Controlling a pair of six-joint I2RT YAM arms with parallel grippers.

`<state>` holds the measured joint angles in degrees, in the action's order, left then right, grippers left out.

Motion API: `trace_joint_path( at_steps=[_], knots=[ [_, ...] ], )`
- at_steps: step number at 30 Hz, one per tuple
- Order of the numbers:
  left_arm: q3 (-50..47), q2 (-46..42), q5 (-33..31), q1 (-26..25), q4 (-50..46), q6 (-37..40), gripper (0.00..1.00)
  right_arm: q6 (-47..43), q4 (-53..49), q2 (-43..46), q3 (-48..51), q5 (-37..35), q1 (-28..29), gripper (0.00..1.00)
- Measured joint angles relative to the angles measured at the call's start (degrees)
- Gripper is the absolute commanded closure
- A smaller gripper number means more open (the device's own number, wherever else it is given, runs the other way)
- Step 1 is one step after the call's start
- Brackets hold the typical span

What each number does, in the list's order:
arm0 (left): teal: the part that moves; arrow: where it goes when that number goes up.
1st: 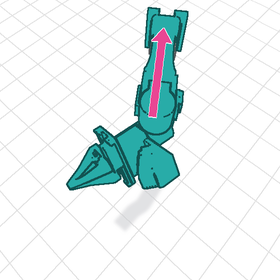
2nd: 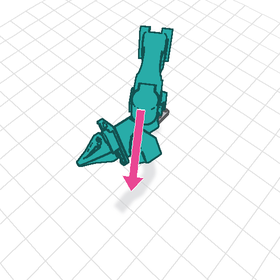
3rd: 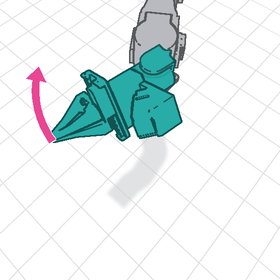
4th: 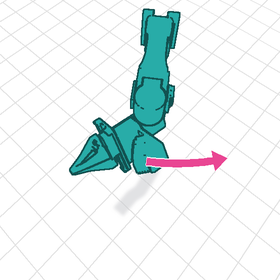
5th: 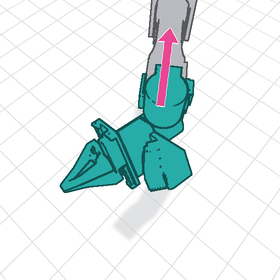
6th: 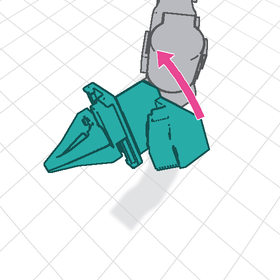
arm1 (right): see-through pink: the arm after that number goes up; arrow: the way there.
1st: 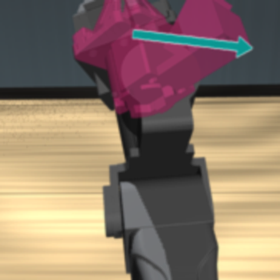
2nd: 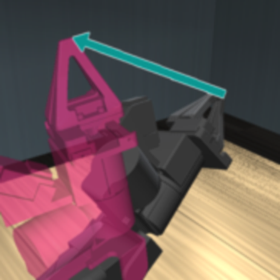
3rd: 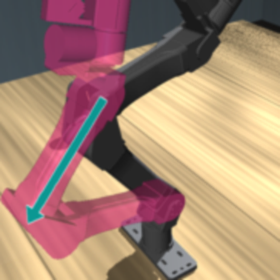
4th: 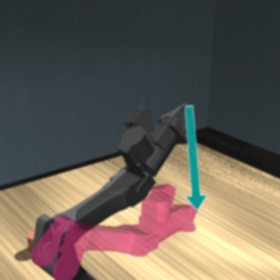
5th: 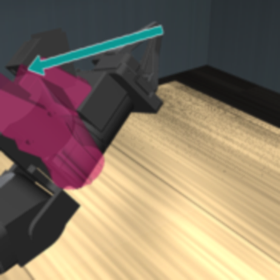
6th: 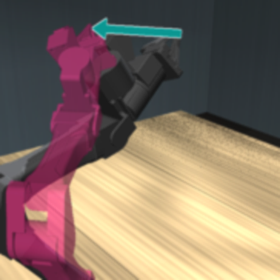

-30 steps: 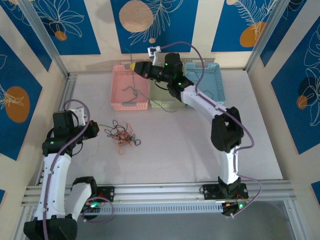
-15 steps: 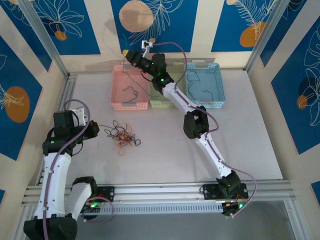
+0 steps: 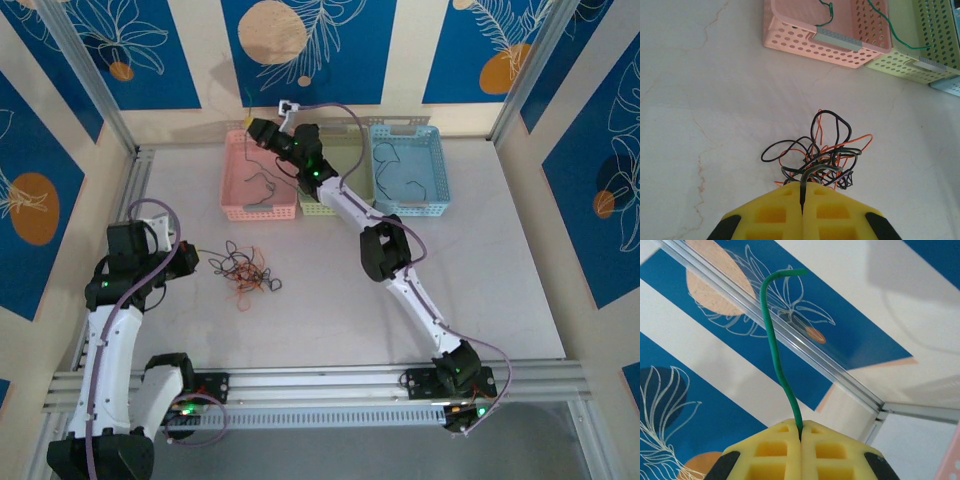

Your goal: Untangle the cables

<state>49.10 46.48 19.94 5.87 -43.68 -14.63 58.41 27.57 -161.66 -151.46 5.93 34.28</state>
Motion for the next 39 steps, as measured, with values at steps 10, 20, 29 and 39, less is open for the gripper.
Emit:
trace_joint_path(
  at_steps=[10,20,29,39],
  knots=[
    [0.0,0.0,0.0,0.0,0.0,0.0,1.00,-3.5,-3.0,0.0,7.3,-1.4,1.6,1.00],
    [-0.1,0.0,0.0,0.0,0.0,0.0,1.00,-7.3,-7.6,0.0,7.6,-3.7,2.5,1.00],
    [-0.1,0.0,0.2,0.0,0.0,0.0,1.00,-9.0,-9.7,0.0,7.6,-4.7,2.8,1.00],
    [-0.1,0.0,0.6,0.0,0.0,0.0,1.00,-10.5,-10.8,-0.1,8.1,-5.2,3.0,1.00]
  ],
)
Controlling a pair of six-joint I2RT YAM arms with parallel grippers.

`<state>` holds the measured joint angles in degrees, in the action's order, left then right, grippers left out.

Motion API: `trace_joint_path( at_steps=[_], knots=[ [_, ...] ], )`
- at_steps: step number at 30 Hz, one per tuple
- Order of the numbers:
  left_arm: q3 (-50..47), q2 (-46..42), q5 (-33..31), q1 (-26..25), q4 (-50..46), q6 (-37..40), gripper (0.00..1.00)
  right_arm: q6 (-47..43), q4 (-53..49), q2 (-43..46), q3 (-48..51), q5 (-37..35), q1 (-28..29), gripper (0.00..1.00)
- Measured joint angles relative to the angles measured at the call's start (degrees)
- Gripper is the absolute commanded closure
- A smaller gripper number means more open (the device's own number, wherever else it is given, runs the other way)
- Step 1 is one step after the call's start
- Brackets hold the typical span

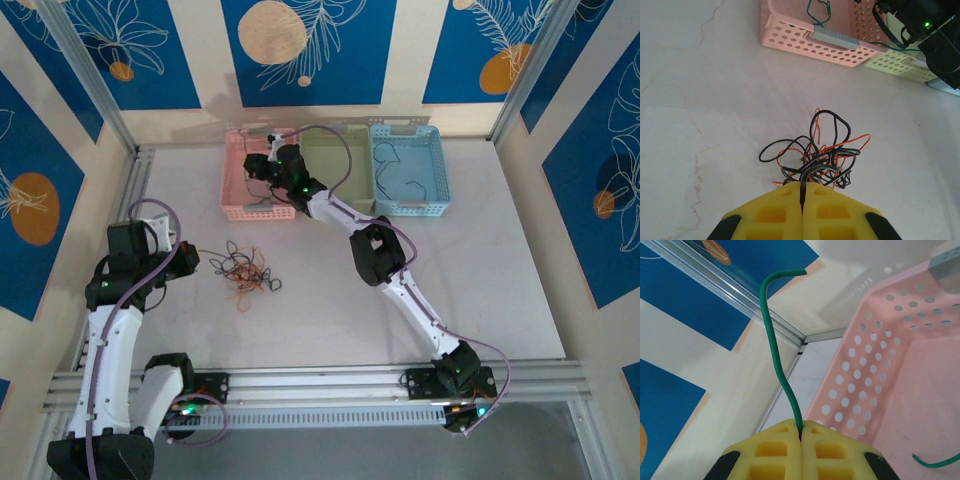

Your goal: Untangle the cables

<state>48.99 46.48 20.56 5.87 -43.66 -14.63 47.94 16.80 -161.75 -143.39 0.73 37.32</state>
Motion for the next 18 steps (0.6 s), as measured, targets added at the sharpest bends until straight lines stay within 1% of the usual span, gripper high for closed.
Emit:
trace_joint_path(
  at_steps=[4,5,8,10,14,18],
  knots=[
    [0.0,0.0,0.0,0.0,0.0,0.0,1.00,-0.8,-0.8,-0.1,-0.3,-0.1,0.2,1.00],
    [0.0,0.0,0.0,0.0,0.0,0.0,1.00,-1.2,-1.2,-0.3,-0.8,-0.1,0.2,0.95],
    [0.0,0.0,0.0,0.0,0.0,0.0,1.00,-2.5,-3.6,-0.6,-3.2,-0.1,0.2,0.69],
    [0.0,0.0,0.0,0.0,0.0,0.0,1.00,-3.6,-4.8,-0.6,-5.6,-0.1,0.2,0.60],
    [-0.1,0.2,0.2,-0.1,0.1,0.0,1.00,-5.1,-4.4,-0.1,-9.0,-0.1,-0.2,0.48],
    [-0.2,0.2,0.3,-0.2,0.4,0.0,1.00,-6.5,-4.5,1.2,-9.2,0.3,-0.7,0.46]
  ],
)
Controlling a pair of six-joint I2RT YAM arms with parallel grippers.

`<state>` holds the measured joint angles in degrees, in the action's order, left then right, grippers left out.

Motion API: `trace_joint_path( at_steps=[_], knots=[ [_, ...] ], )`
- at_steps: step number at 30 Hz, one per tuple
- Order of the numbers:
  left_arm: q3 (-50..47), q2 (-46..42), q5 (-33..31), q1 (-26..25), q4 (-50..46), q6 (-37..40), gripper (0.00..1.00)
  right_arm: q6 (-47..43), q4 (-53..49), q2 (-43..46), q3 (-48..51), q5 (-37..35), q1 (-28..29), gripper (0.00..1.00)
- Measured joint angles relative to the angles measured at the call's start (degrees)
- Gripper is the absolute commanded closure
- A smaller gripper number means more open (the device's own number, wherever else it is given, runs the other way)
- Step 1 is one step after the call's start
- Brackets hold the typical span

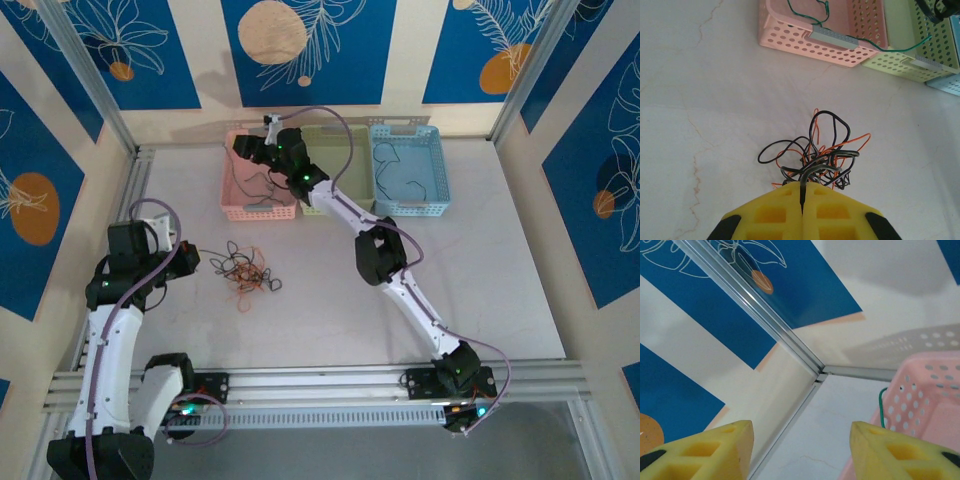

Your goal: Untangle the cables

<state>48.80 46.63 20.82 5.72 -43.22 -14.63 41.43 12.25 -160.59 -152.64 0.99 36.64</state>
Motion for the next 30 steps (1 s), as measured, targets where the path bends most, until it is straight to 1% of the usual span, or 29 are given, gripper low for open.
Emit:
trace_joint_path(
  at_steps=[6,9,12,15,19,21,24,30],
  knots=[
    [0.0,0.0,0.2,0.0,0.2,0.0,1.00,-4.0,-3.8,3.9,1.0,2.4,-1.6,0.46],
    [0.0,0.1,0.2,0.0,0.4,0.0,1.00,-6.6,-8.5,9.1,3.8,5.0,-2.6,0.46],
    [0.0,0.1,0.2,-0.2,0.4,0.0,1.00,-10.6,-15.8,16.5,7.8,7.7,-3.8,0.46],
    [0.0,0.1,0.2,-0.2,0.4,0.0,1.00,-16.5,-23.2,26.5,15.9,8.7,-4.7,0.42],
    [0.0,0.1,0.2,-0.3,0.4,0.0,1.00,-23.1,-27.6,42.3,35.5,7.8,-4.6,0.36],
    [0.0,0.1,0.2,-0.3,0.4,0.0,1.00,-24.9,-29.7,47.0,42.3,7.3,-4.1,0.35],
    [0.0,0.1,0.4,-0.3,0.4,0.0,1.00,-27.3,-33.9,49.0,47.2,6.4,-2.9,0.35],
    [0.0,0.1,0.5,-0.3,0.4,0.0,1.00,-29.7,-40.8,46.2,48.0,2.6,-0.1,0.38]
  ],
)
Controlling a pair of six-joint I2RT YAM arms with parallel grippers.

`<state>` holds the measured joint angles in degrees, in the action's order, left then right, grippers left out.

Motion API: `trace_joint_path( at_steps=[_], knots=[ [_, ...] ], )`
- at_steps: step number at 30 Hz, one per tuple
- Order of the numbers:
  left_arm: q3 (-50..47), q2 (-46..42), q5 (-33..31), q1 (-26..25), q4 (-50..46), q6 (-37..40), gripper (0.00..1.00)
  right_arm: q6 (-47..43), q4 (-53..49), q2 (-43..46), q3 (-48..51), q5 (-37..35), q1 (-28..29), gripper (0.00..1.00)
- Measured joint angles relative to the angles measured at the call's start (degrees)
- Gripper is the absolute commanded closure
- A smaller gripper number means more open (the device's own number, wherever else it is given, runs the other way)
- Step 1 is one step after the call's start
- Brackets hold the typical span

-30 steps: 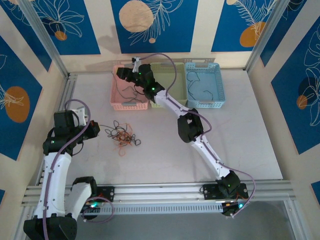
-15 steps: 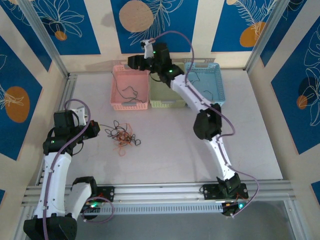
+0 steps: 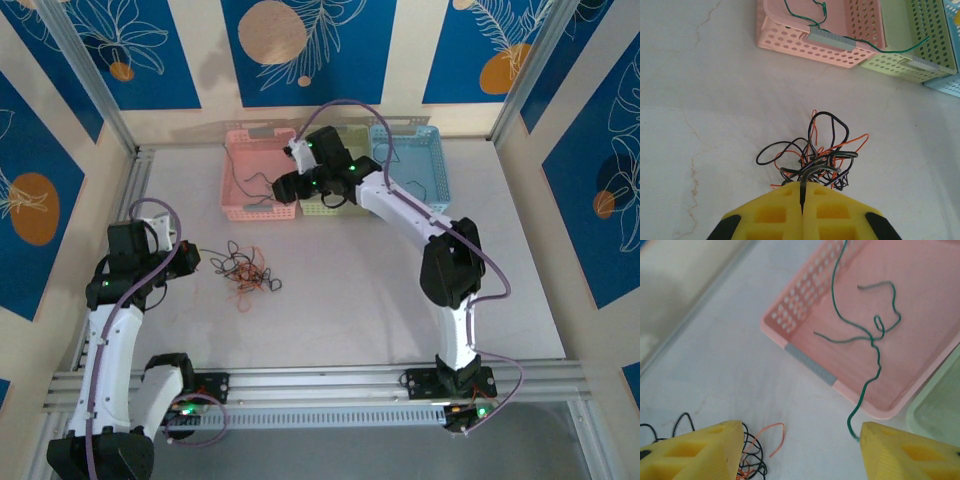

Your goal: Untangle the cables

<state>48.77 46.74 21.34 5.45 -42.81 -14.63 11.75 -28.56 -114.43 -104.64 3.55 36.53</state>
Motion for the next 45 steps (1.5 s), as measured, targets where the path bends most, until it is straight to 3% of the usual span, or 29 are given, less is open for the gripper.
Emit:
trace_joint_path(
  at_steps=[10,16,26,45],
  knots=[
    [0.0,0.0,0.1,0.0,0.0,0.0,1.00,0.1,-6.8,-7.9,-6.2,-6.4,0.2,0.42],
    [0.0,0.0,0.2,0.0,0.0,0.0,1.00,0.8,-8.2,-8.1,-7.0,-7.0,-0.3,0.59],
    [0.0,0.8,0.3,0.0,0.1,0.0,1.00,1.8,-8.2,-10.6,-8.9,-5.4,-1.0,1.00],
    [-0.3,1.9,0.7,-0.2,0.4,0.0,1.00,18.6,5.2,-11.4,-6.8,-6.0,-6.3,1.00]
  ],
)
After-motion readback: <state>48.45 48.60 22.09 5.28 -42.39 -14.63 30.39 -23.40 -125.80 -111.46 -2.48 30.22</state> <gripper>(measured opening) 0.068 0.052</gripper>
